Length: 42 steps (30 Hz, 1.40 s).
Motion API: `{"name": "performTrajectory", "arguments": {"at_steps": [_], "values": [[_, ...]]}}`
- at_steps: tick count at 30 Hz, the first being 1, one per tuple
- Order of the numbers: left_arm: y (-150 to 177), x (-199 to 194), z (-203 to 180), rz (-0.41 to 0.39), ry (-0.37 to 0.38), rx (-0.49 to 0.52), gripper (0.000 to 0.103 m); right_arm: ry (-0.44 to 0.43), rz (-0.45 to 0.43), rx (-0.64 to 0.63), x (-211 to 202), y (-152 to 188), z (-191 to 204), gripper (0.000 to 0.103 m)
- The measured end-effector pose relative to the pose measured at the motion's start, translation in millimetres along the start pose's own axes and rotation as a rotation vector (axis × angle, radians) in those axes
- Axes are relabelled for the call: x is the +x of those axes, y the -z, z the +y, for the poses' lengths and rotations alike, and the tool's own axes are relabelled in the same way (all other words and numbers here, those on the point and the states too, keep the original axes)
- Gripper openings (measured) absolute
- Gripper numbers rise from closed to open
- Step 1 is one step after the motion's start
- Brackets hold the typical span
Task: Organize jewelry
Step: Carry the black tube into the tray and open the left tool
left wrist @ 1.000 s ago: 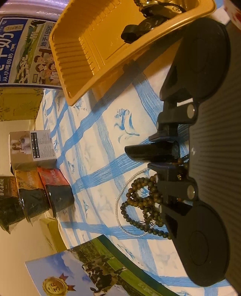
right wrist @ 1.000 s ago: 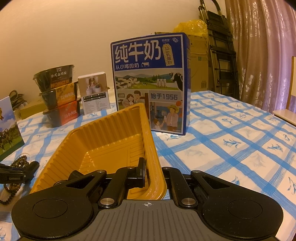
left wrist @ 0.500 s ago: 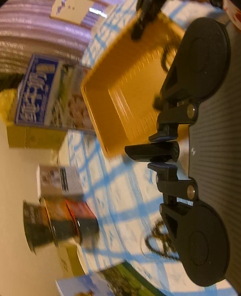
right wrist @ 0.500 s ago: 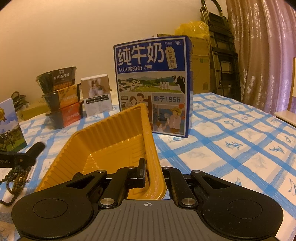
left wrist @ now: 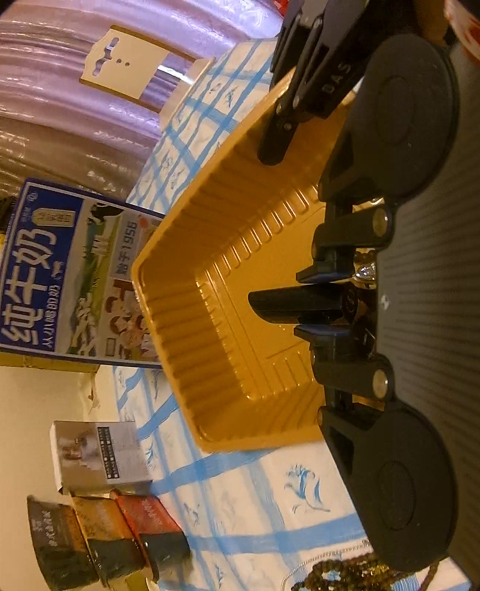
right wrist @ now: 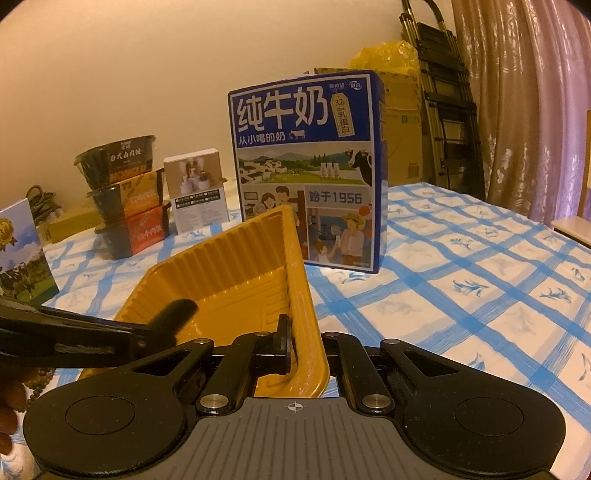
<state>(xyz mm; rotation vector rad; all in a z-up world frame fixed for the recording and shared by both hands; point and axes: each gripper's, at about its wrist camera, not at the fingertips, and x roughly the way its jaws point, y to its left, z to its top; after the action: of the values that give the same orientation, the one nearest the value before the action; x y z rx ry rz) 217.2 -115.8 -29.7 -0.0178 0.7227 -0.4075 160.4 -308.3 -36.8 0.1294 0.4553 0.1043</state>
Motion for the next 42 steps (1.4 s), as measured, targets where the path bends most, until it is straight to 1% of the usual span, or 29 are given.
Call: {"name": "performTrajectory", "arguments": {"at_steps": [4, 7, 10, 11, 14, 16, 26, 30, 33, 37, 42], "values": [[1, 7, 4, 0.005, -0.01, -0.024, 0.021, 0.001, 0.0, -0.001, 0, 0, 0, 0.006], [2, -2, 10, -0.02, -0.004, -0.052, 0.022, 0.004, 0.001, -0.002, 0, 0, 0, 0.006], [4, -18, 16, -0.047, -0.021, -0.071, 0.026, 0.006, 0.005, -0.003, 0, 0, -1, 0.006], [6, -24, 18, -0.058, -0.033, -0.082, 0.026, 0.007, 0.005, -0.006, 0, 0, 0, 0.006], [16, -49, 31, -0.086, -0.074, -0.121, 0.027, 0.011, 0.007, -0.009, 1, 0, 0, 0.006], [26, -64, 41, -0.091, -0.109, -0.144, 0.028, 0.013, 0.009, -0.011, 1, 0, 0, 0.006], [83, -120, 99, -0.042, -0.335, -0.244, 0.028, 0.02, 0.015, -0.026, 1, 1, 2, 0.006], [97, -133, 114, -0.028, -0.388, -0.276, 0.028, 0.021, 0.021, -0.033, -1, 3, 4, 0.006], [103, -137, 120, -0.021, -0.407, -0.29, 0.028, 0.022, 0.026, -0.039, -1, 3, 4, 0.006], [106, -137, 121, -0.019, -0.426, -0.275, 0.028, 0.022, 0.026, -0.042, -1, 4, 5, 0.006], [106, -134, 121, -0.017, -0.425, -0.265, 0.028, 0.022, 0.029, -0.041, -1, 4, 5, 0.006]]}}
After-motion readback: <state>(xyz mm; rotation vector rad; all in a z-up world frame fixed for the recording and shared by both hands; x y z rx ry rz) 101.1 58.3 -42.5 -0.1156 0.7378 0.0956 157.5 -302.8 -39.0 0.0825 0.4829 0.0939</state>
